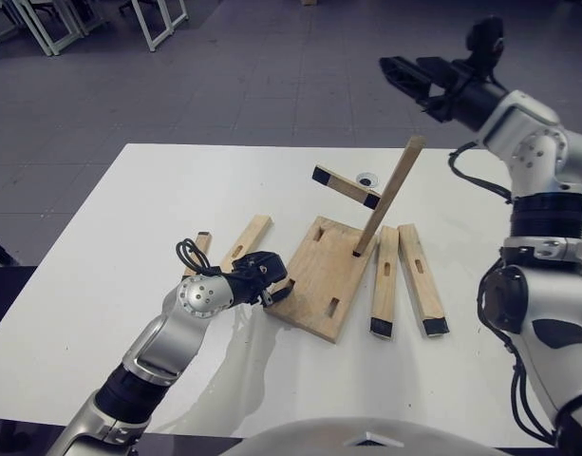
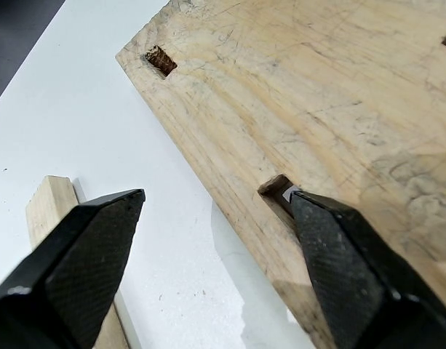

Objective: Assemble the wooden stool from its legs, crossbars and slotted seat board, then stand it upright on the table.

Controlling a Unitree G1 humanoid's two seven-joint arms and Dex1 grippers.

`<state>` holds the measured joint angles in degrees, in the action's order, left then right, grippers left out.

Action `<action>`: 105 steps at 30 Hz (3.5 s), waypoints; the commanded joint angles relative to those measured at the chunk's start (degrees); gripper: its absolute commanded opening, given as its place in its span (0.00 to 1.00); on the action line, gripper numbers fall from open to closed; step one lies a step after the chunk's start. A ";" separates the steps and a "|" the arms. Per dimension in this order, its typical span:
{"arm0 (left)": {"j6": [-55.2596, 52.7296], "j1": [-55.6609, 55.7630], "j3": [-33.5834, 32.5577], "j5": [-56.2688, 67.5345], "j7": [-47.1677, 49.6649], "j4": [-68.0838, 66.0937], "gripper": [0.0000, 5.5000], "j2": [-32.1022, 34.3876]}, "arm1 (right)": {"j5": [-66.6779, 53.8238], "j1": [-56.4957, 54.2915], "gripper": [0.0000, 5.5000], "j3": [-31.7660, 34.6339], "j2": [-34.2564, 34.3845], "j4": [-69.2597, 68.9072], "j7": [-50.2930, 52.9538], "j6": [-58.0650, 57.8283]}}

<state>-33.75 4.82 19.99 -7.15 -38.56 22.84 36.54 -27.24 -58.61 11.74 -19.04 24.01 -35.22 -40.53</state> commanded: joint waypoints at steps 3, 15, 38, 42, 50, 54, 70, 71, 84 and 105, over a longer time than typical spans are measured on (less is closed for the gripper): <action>-1.25 -0.96 1.58 -0.03 -1.25 -1.05 0.68 0.29 | -0.60 -1.18 1.00 -1.48 -0.36 -3.73 0.59 -3.26; -0.96 -1.74 2.54 -0.25 -1.62 -0.49 0.68 0.59 | -2.02 -3.46 1.00 0.62 -2.32 3.31 -3.04 5.72; -18.91 1.11 0.25 -1.28 9.15 -0.86 0.68 -10.25 | -5.45 5.11 1.00 11.13 -6.97 -6.59 12.41 5.81; -24.01 1.97 -0.37 -1.87 13.97 -1.91 0.68 -13.95 | 0.14 22.30 1.00 8.20 -8.84 -18.43 14.97 5.87; -25.97 8.61 -4.45 -2.56 26.47 -12.21 0.68 -25.33 | 3.94 60.72 1.00 -1.02 -6.99 -43.29 14.59 1.49; -24.44 10.87 -5.66 -2.39 30.10 -12.69 0.68 -28.97 | 3.11 70.65 1.00 -2.87 -7.50 -52.96 13.81 -2.61; -10.94 9.93 -16.05 -1.51 33.03 -0.47 0.68 -26.04 | 11.41 77.05 1.00 -4.78 -9.86 -54.72 20.04 -10.21; -10.69 9.57 -16.50 -1.47 33.08 -0.43 0.68 -25.72 | 11.31 76.62 1.00 -4.55 -9.64 -54.28 19.95 -9.83; -8.37 10.50 -17.13 -1.01 33.30 -3.98 0.68 -26.13 | 17.03 72.82 0.62 -7.18 -8.47 -41.96 21.35 0.01; -5.72 10.82 -18.61 2.51 30.76 -6.42 0.68 -24.93 | 11.88 49.55 0.26 2.23 -6.22 -34.03 19.70 9.70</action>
<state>-38.90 16.44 0.48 -4.73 -7.51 15.76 11.82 -15.88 -13.78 14.50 -25.73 -8.18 -15.32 -29.94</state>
